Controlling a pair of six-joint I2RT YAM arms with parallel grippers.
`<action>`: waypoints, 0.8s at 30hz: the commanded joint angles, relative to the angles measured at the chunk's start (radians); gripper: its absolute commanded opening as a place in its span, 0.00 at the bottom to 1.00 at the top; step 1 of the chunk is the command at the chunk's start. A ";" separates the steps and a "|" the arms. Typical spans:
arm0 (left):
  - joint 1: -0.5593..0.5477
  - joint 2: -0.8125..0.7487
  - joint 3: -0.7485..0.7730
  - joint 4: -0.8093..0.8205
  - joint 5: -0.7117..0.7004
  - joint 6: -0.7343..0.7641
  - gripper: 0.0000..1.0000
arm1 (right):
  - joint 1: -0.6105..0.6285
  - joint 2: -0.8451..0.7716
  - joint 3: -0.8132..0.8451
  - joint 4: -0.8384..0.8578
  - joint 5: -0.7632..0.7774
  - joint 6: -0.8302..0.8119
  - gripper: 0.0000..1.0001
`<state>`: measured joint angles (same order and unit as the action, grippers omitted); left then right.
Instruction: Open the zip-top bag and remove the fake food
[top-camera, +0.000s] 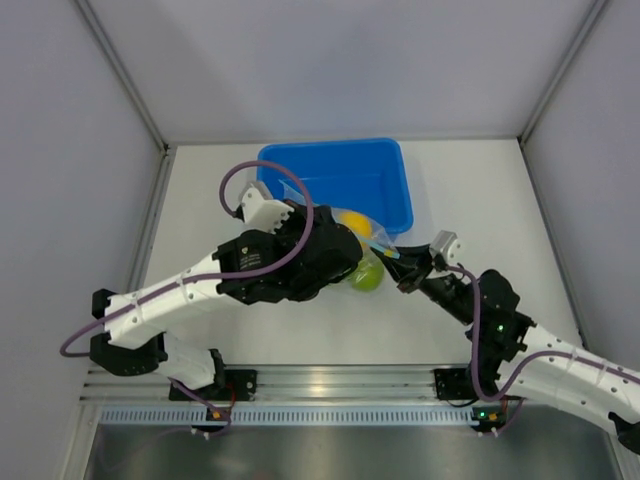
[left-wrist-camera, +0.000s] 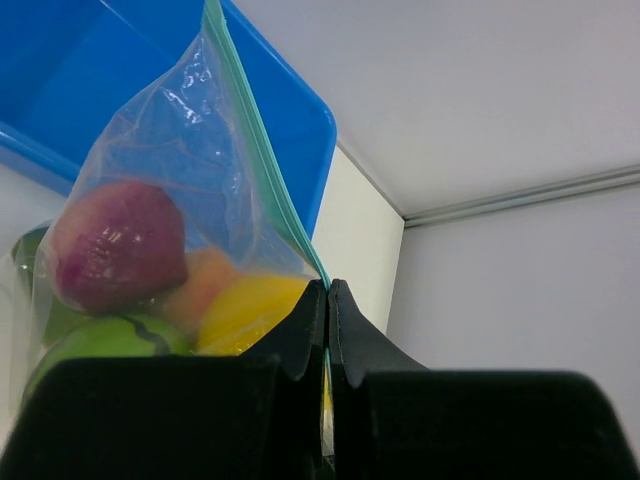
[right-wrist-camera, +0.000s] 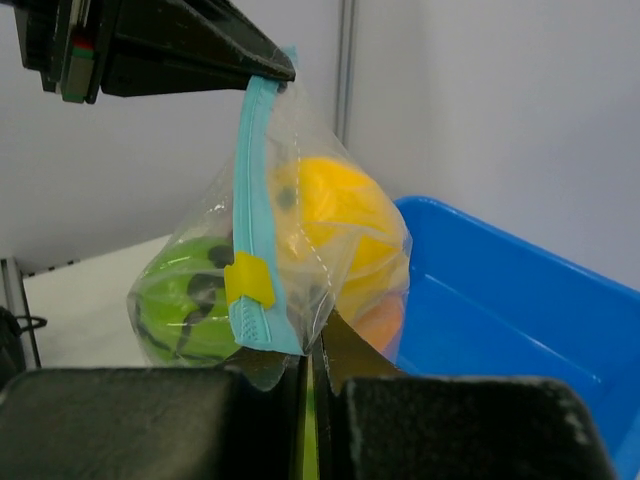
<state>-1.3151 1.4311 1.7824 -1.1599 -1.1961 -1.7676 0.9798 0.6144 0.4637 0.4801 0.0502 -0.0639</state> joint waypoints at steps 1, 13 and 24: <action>0.002 -0.038 0.008 0.012 -0.060 0.086 0.00 | 0.014 -0.021 0.104 -0.150 -0.036 -0.031 0.00; 0.002 -0.219 -0.299 0.016 -0.059 0.040 0.55 | 0.014 -0.105 0.116 -0.416 -0.121 0.013 0.00; 0.002 -0.170 -0.362 0.061 -0.177 0.466 0.98 | 0.014 -0.006 0.220 -0.722 0.049 0.056 0.00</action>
<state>-1.3144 1.2549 1.4445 -1.1412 -1.2949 -1.4879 0.9802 0.5819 0.5911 -0.1490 0.0406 -0.0406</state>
